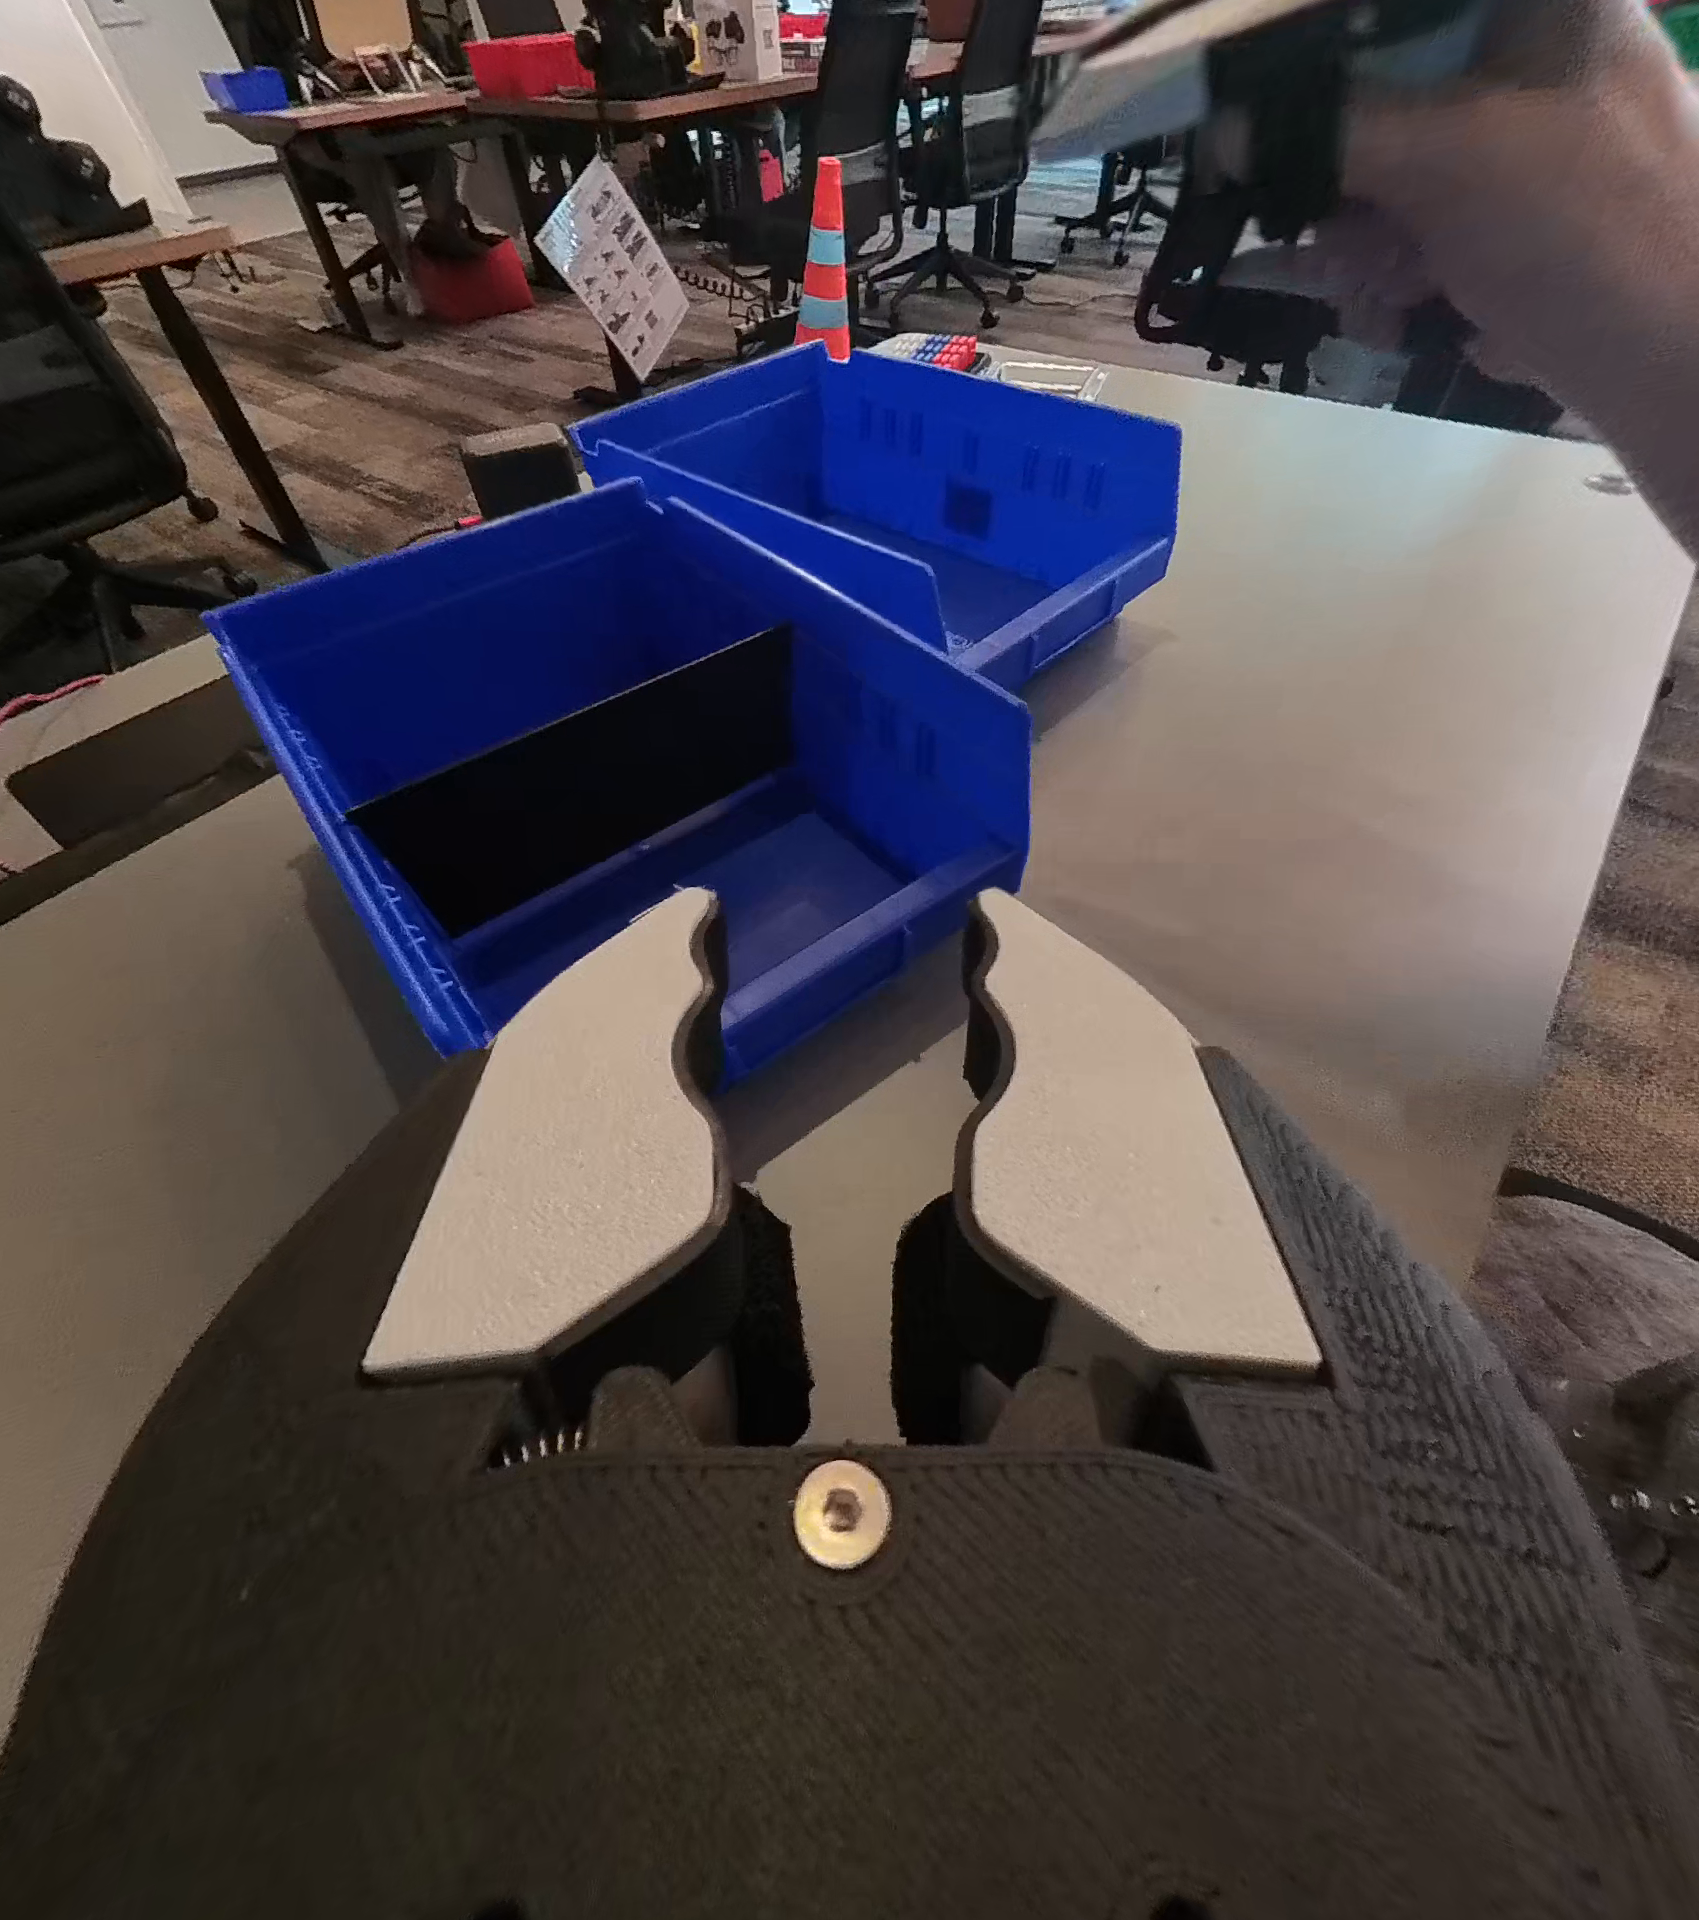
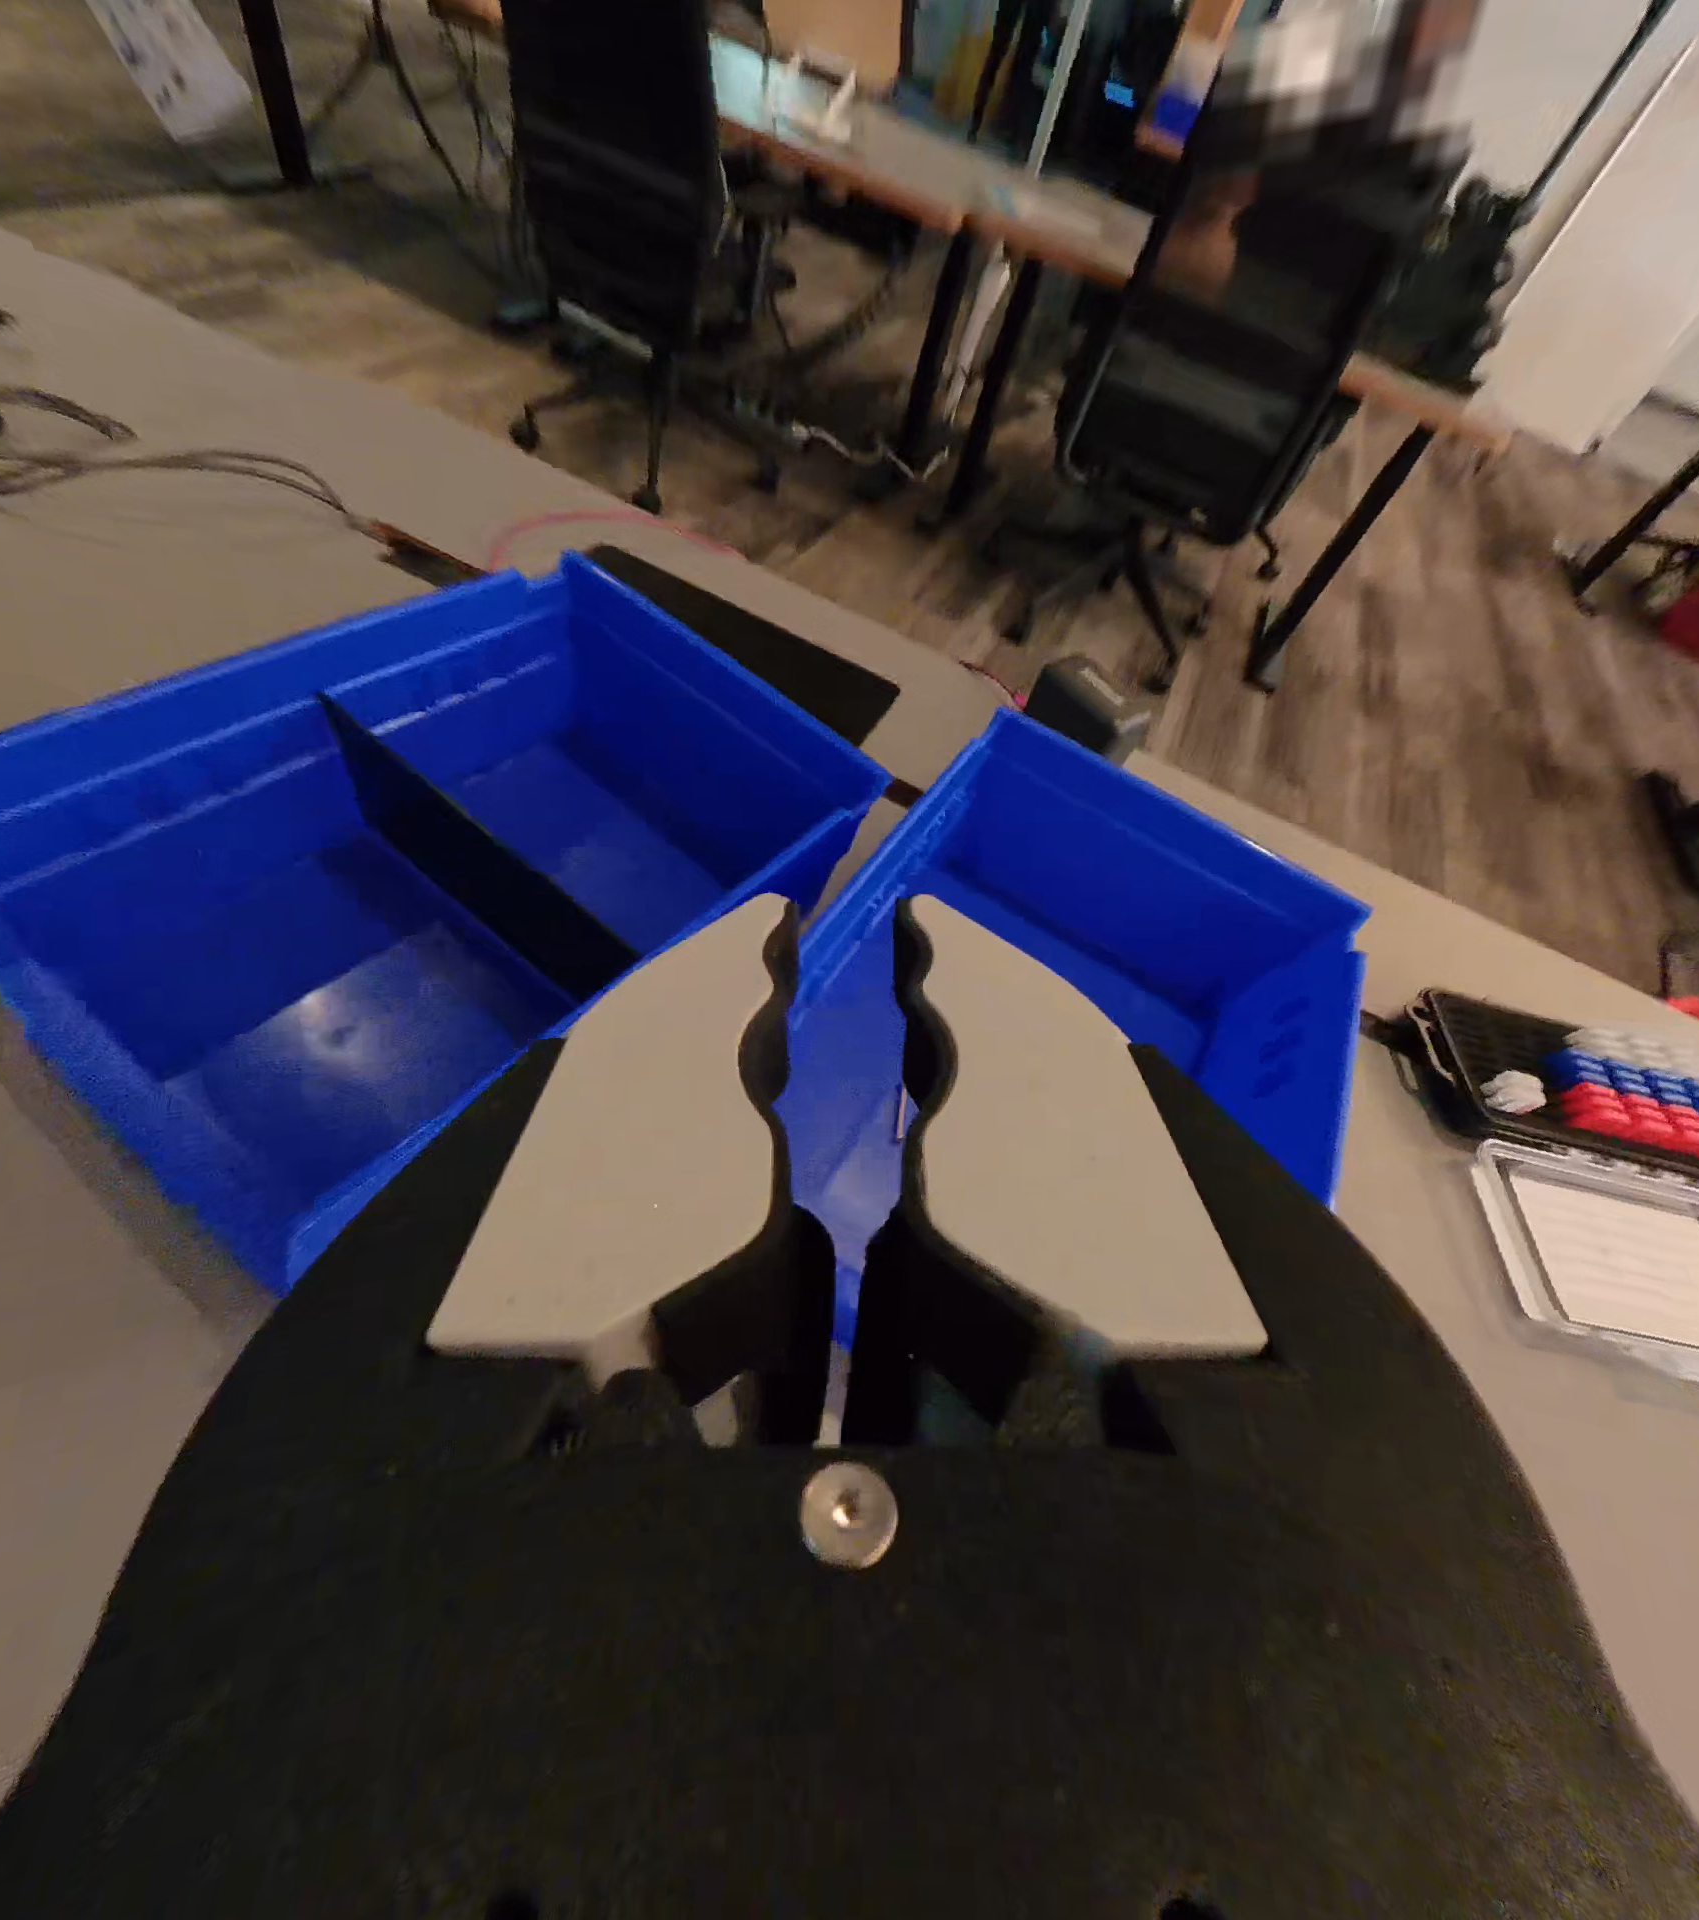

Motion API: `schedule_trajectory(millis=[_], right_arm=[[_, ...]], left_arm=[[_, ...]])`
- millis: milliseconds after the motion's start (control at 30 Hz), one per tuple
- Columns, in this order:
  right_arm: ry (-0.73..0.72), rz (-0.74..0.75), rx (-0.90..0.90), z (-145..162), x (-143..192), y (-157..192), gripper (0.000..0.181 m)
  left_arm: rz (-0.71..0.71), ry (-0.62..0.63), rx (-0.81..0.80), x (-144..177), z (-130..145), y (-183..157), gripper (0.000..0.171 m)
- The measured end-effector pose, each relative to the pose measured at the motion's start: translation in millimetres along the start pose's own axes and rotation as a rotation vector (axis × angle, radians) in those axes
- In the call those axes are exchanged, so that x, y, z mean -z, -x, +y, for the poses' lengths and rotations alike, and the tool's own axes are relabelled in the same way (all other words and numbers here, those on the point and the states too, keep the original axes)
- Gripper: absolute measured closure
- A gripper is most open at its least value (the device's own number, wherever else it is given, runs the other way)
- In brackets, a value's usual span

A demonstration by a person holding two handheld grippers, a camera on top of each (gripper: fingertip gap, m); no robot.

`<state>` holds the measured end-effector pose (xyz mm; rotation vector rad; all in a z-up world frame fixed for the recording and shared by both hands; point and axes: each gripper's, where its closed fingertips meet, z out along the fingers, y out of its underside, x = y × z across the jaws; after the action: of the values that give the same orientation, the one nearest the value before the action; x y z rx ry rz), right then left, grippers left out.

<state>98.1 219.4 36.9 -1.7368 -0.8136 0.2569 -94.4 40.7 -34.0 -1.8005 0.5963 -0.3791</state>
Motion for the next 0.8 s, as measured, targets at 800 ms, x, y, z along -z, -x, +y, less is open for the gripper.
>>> schedule_trajectory(millis=[800], right_arm=[[-0.032,0.086,-0.126,179,133,131,0.129]], left_arm=[[-0.248,-0.191,0.068,69,63,-33,0.13]])
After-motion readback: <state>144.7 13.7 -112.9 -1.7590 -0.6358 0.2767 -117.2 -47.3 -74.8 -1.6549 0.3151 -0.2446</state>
